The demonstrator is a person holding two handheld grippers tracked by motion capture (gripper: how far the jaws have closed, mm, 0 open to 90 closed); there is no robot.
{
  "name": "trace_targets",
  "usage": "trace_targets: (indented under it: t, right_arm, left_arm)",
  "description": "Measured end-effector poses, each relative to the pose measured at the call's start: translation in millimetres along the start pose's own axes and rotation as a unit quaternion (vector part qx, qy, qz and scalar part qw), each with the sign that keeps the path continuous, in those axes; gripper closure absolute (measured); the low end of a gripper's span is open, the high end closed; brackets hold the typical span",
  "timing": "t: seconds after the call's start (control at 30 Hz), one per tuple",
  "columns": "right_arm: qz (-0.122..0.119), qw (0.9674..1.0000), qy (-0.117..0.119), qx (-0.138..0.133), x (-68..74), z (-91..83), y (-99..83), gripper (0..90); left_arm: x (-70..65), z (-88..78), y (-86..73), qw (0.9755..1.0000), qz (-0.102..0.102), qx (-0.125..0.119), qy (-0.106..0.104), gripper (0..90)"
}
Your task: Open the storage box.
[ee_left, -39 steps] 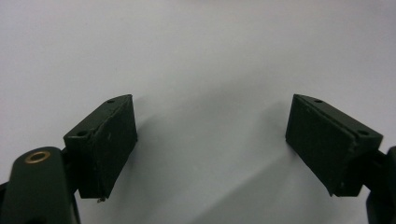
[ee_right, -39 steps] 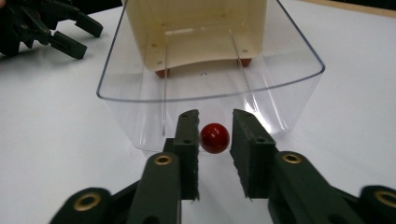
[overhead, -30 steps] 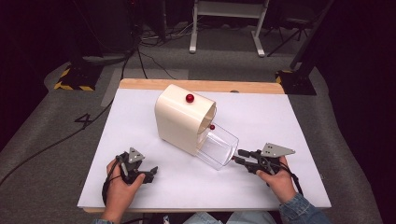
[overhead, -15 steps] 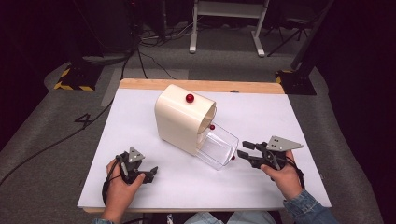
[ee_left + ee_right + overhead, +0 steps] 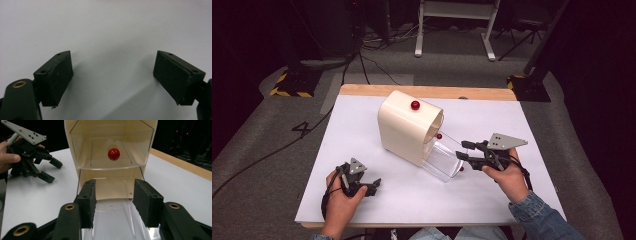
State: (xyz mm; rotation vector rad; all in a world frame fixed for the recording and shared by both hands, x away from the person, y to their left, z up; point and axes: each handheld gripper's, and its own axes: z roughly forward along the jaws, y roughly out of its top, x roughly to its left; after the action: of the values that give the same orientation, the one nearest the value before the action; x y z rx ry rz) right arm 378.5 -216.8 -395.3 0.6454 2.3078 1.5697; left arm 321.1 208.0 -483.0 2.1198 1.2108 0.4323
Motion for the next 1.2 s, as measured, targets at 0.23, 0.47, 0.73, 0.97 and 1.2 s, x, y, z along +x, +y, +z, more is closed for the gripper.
trace_targets:
  t: [0.23,0.47,0.73,0.97,1.2]
  right_arm:
    - [0.007,0.9999,0.009,-0.003,-2.5,17.0,11.1,54.5]
    - [0.003,0.9999,0.013,-0.01,-4.4,39.6,18.8,57.7]
    - [0.002,0.9995,0.016,-0.028,-7.9,55.6,18.3,63.5]
    - [-0.004,0.9992,0.018,-0.034,-7.5,61.5,18.0,72.0]
    - [-0.015,0.9992,0.013,-0.035,-6.1,59.9,17.6,74.2]
  left_arm:
    - [0.4,0.2,0.4,1.0,0.002,0.001,-0.001,15.3]
    - [-0.6,0.2,-0.7,1.0,0.002,-0.003,0.001,15.3]
    - [-0.8,0.1,-1.5,1.0,0.004,-0.005,0.002,15.3]
    - [-1.2,0.2,-1.9,0.9999,0.004,-0.009,0.004,15.4]
    - [-1.3,0.3,-2.0,1.0,0.002,-0.009,0.003,15.3]
